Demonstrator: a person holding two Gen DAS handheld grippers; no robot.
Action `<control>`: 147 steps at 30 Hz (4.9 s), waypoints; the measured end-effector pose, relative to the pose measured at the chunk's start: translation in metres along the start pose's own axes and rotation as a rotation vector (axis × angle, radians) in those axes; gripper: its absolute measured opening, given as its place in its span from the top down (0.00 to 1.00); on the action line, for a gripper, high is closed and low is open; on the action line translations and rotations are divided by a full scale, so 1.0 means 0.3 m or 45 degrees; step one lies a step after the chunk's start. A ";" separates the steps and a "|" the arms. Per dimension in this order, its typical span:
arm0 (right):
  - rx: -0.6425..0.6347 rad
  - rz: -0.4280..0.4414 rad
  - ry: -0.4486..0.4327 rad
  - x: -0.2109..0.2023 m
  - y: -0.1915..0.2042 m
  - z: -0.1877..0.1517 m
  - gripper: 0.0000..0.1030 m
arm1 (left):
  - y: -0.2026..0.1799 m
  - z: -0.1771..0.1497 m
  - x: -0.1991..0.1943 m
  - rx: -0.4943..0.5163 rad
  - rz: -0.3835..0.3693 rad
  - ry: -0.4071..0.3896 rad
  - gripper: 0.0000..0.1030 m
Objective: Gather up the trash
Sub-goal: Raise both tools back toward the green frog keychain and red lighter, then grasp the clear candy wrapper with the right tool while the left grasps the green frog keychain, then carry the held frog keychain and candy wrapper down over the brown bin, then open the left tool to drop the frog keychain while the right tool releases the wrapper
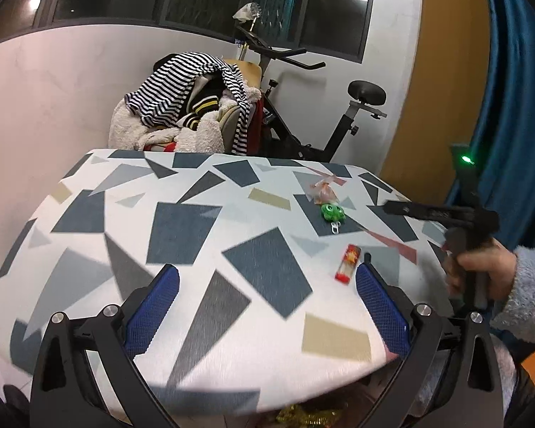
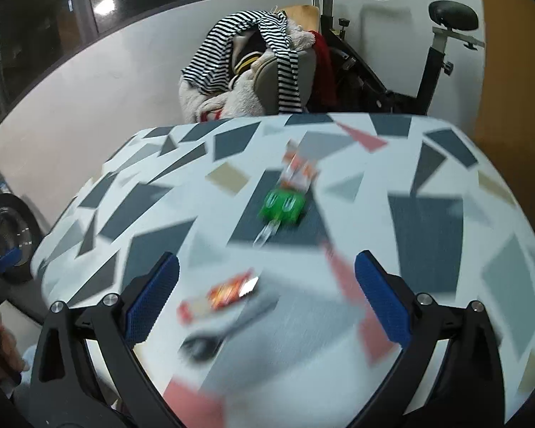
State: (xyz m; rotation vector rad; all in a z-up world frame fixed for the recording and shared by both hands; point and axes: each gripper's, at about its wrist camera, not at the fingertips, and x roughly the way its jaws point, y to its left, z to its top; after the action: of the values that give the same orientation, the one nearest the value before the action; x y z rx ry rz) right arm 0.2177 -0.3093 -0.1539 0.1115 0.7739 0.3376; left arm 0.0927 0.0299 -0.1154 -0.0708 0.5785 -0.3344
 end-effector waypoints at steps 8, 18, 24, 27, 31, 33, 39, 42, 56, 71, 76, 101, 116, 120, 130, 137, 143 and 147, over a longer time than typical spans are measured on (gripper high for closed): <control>-0.047 -0.051 0.144 0.291 -0.044 0.215 0.14 | 0.028 0.044 0.174 -0.014 -0.031 0.072 0.06; 0.031 -0.096 0.327 0.528 -0.085 0.289 0.60 | 0.036 0.070 0.349 -0.065 -0.102 0.211 0.13; 0.043 0.001 0.201 0.354 -0.143 0.277 0.60 | -0.058 0.147 0.520 0.006 -0.199 0.298 0.17; 0.062 -0.012 0.139 0.262 -0.191 0.252 0.60 | -0.147 0.193 0.647 0.090 -0.232 0.348 0.20; 0.085 -0.034 0.106 0.208 -0.220 0.230 0.60 | -0.263 0.230 0.802 0.160 -0.256 0.429 0.23; 0.069 -0.060 0.094 0.162 -0.245 0.214 0.60 | -0.304 0.240 0.857 0.171 -0.253 0.454 0.24; 0.130 -0.067 0.037 0.098 -0.319 0.187 0.60 | -0.406 0.248 1.015 0.175 -0.177 0.544 0.26; 0.157 -0.063 0.037 0.082 -0.337 0.158 0.60 | -0.454 0.223 1.087 0.238 -0.101 0.622 0.37; 0.183 -0.021 -0.006 -0.004 -0.238 0.078 0.60 | -0.384 0.216 0.812 0.232 -0.129 0.508 0.62; 0.088 0.112 -0.079 -0.239 0.115 -0.082 0.60 | -0.253 0.051 0.108 0.122 -0.206 0.337 0.62; 0.057 0.142 -0.086 -0.312 0.211 -0.170 0.60 | -0.237 -0.103 -0.096 0.172 -0.205 0.339 0.61; 0.022 0.232 0.076 -0.317 0.354 -0.606 0.60 | -0.227 -0.503 -0.183 0.200 -0.302 0.431 0.60; -0.079 0.263 0.169 -0.240 0.413 -0.651 0.60 | -0.174 -0.496 -0.182 0.090 -0.193 0.384 0.27; -0.121 0.264 0.220 -0.213 0.436 -0.664 0.60 | -0.135 -0.474 -0.203 0.031 -0.128 0.322 0.23; -0.228 0.275 0.359 -0.135 0.505 -0.706 0.60 | -0.054 -0.449 -0.227 -0.086 -0.011 0.248 0.22; -0.254 0.282 0.384 -0.122 0.522 -0.730 0.59 | -0.045 -0.452 -0.223 -0.087 -0.001 0.250 0.22; -0.253 0.279 0.394 -0.112 0.531 -0.736 0.58 | -0.055 -0.457 -0.218 -0.070 0.002 0.259 0.21; -0.261 0.268 0.397 -0.112 0.534 -0.735 0.30 | -0.057 -0.460 -0.215 -0.067 0.005 0.264 0.21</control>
State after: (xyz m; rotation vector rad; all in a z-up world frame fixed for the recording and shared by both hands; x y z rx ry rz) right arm -0.0007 -0.1755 -0.2531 -0.0554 1.0337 0.6426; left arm -0.0384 0.0389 -0.1943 -0.0862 0.7931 -0.3248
